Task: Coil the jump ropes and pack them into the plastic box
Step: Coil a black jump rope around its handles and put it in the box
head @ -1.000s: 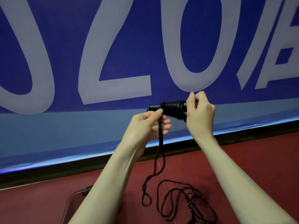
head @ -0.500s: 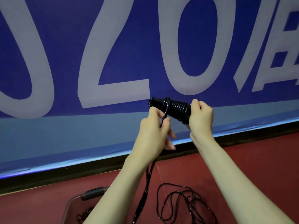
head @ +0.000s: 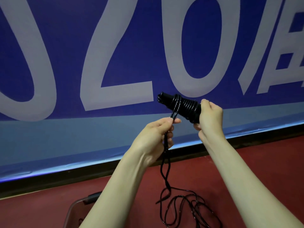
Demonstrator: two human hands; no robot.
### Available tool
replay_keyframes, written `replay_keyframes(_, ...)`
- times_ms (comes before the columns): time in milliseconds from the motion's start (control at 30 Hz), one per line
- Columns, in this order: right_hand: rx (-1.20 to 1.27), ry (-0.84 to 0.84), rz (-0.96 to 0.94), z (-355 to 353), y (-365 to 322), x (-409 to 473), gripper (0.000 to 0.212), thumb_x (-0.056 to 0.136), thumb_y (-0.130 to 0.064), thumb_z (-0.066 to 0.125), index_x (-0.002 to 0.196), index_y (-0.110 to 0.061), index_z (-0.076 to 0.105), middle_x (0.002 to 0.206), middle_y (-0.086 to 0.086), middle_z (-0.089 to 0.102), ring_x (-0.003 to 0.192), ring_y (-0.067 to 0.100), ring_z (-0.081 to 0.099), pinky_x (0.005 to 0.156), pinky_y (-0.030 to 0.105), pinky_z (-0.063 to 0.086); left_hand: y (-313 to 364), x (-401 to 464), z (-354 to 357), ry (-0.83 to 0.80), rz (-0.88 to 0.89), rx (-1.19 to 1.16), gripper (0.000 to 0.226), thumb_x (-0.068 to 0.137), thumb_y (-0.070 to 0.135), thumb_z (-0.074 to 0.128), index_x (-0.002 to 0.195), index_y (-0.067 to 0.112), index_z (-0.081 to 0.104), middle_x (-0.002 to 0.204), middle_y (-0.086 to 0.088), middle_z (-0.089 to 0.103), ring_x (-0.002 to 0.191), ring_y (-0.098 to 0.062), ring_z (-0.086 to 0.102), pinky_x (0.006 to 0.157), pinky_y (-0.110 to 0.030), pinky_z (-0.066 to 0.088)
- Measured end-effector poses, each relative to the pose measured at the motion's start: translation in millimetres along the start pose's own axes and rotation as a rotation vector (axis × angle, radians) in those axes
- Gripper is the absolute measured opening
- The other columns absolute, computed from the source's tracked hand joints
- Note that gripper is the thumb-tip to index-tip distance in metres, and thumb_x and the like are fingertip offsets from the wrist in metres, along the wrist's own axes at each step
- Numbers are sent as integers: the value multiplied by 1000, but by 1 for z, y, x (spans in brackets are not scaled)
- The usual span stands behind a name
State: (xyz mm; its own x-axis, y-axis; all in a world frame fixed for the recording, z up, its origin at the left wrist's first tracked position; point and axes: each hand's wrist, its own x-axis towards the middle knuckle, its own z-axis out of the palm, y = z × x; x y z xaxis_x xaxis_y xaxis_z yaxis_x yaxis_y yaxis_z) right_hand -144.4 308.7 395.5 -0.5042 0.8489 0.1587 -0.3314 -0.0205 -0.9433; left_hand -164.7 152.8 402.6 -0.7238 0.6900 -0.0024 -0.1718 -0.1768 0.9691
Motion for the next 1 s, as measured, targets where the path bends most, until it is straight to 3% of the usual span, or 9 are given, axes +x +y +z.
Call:
replay_keyframes(133,-22,-51,26,0,-8,-5,32,93,-11,42,64,-18,30,60,2,31,54,19,34,36,17,24,-4,-1,-7,52,207,404,25,101,19,49,87,11,68,66,6,55,54,-8,48,56,-16,43)
replay_keyframes(267,7,-114,133,-3,-17,-10,31,89,-4,38,64,-17,27,55,-1,28,35,11,29,37,18,17,-6,-3,-23,176,471,907,33,101,30,47,75,17,63,57,8,50,50,-4,42,52,-14,34)
replay_keyframes(467,-16,-392,254,-5,-30,-14,18,86,-5,42,70,-15,40,58,7,39,32,10,18,38,16,13,-19,2,-54,110,434,985,25,102,25,44,85,16,62,69,3,50,64,-5,46,61,-15,36)
replay_keyframes(667,-206,-705,289,-12,-30,-13,38,100,-20,49,64,-20,34,52,-3,36,33,6,30,35,12,12,-31,2,-68,49,434,1045,16,98,10,53,101,10,69,90,2,69,84,-5,64,72,-13,48)
replay_keyframes(733,-276,-787,282,-13,-29,-14,37,100,-24,50,67,-21,36,55,-3,37,36,6,30,35,12,11,-28,2,-74,91,407,1054,14,94,8,58,93,13,71,84,-4,71,76,-15,65,70,-27,53)
replay_keyframes(800,-353,-843,252,-12,-29,-15,36,100,-26,51,67,-21,37,57,-3,37,41,8,30,36,13,11,-24,3,-78,150,465,1157,25,87,0,55,80,22,65,69,0,63,62,-21,56,63,-41,48)
replay_keyframes(867,-456,-881,204,-11,-31,-18,37,100,-26,50,66,-21,37,55,-4,37,39,8,32,38,14,11,-18,2,-77,179,568,1280,30,84,6,55,85,33,69,70,9,57,66,-19,53,60,-36,42)
replay_keyframes(933,-592,-923,139,-10,-33,-21,38,100,-28,50,66,-22,37,53,-4,38,38,9,33,39,16,13,-14,2,-75,243,630,1416,23,90,19,60,108,28,72,84,7,61,81,-19,56,62,-35,44)
replay_keyframes(1000,-738,-952,79,-9,-36,-24,38,100,-29,50,64,-22,38,52,-4,41,37,10,35,40,19,15,-14,5,-74,308,745,1575,17,90,20,65,105,23,73,86,6,62,83,-21,55,53,-31,39)
